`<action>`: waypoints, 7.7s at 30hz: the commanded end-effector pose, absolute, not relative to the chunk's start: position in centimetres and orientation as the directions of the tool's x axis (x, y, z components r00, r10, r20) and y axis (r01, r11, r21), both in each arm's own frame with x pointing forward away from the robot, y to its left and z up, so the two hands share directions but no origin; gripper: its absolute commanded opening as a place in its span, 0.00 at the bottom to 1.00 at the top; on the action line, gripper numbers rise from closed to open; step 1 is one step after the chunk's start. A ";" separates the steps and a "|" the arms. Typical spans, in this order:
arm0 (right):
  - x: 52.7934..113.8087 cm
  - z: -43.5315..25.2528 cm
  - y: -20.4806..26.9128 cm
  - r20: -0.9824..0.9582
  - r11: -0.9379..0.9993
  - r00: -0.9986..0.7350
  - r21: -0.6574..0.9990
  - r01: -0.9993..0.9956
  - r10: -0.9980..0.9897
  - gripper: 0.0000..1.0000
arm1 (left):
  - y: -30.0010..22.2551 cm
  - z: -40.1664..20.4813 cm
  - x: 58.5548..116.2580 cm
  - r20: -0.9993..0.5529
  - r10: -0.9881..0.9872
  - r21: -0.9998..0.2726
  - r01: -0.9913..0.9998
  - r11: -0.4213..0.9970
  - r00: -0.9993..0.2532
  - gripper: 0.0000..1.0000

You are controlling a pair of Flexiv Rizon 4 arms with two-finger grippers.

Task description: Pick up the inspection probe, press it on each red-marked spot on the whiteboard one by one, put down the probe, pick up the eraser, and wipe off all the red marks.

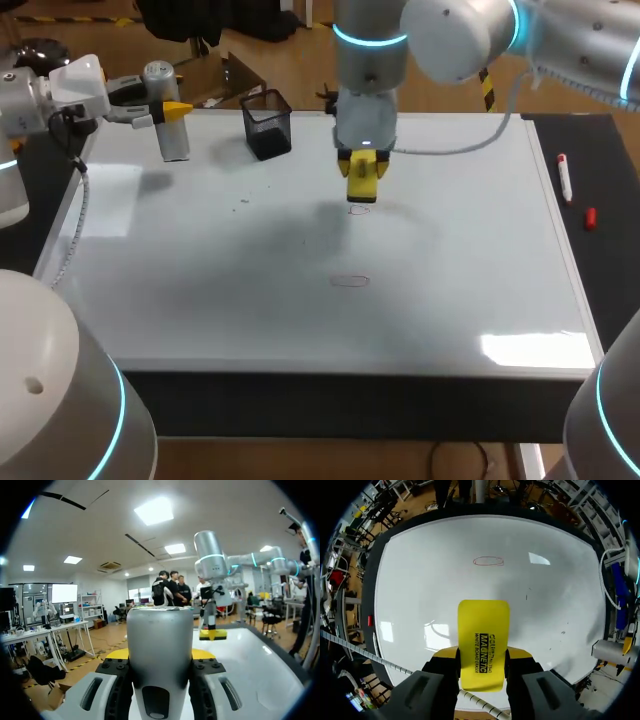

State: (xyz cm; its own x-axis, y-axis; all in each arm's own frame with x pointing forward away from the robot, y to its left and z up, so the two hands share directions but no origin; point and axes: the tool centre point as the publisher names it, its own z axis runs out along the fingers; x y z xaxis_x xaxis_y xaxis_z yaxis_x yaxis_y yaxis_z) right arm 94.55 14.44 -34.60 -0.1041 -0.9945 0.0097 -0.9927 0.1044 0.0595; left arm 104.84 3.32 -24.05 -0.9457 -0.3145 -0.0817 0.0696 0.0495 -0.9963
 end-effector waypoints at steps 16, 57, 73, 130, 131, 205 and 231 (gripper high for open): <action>97.2 -35.1 3.2 0.022 0.317 -0.317 0.057 -0.947 -0.948 0.00 | 3.3 -24.0 104.8 -0.084 -0.318 -0.996 0.073 0.049 -0.944 0.00; 102.5 -35.9 -9.5 0.031 0.474 -0.473 0.070 -0.878 -0.881 0.00 | 3.3 -24.0 104.8 -0.084 -0.318 -0.996 0.073 0.049 -0.944 0.00; 102.5 -35.9 -9.5 0.031 0.474 -0.473 0.070 -0.878 -0.881 0.00 | 0.4 -23.3 101.8 -0.079 -0.257 -0.996 0.066 0.059 -0.963 0.00; 102.5 -35.9 -9.5 0.031 0.474 -0.473 0.070 -0.878 -0.881 0.00 | -29.7 -27.0 93.5 -0.031 0.223 -0.998 0.017 -0.066 -0.974 0.00; 102.5 -35.9 -9.5 0.031 0.474 -0.473 0.070 -0.878 -0.881 0.00 | -29.7 -27.2 93.6 -0.027 0.220 -0.998 0.013 -0.065 -0.975 0.00; 102.5 -35.9 -9.5 0.031 0.474 -0.473 0.070 -0.878 -0.881 0.00 | -8.0 -18.0 98.1 -0.124 -0.197 -0.990 0.134 -0.039 -0.972 0.00; 102.5 -35.9 -9.5 0.031 0.474 -0.473 0.070 -0.878 -0.881 0.00 | 4.6 -20.5 100.1 -0.158 -0.253 -0.987 0.163 -0.001 -0.955 0.00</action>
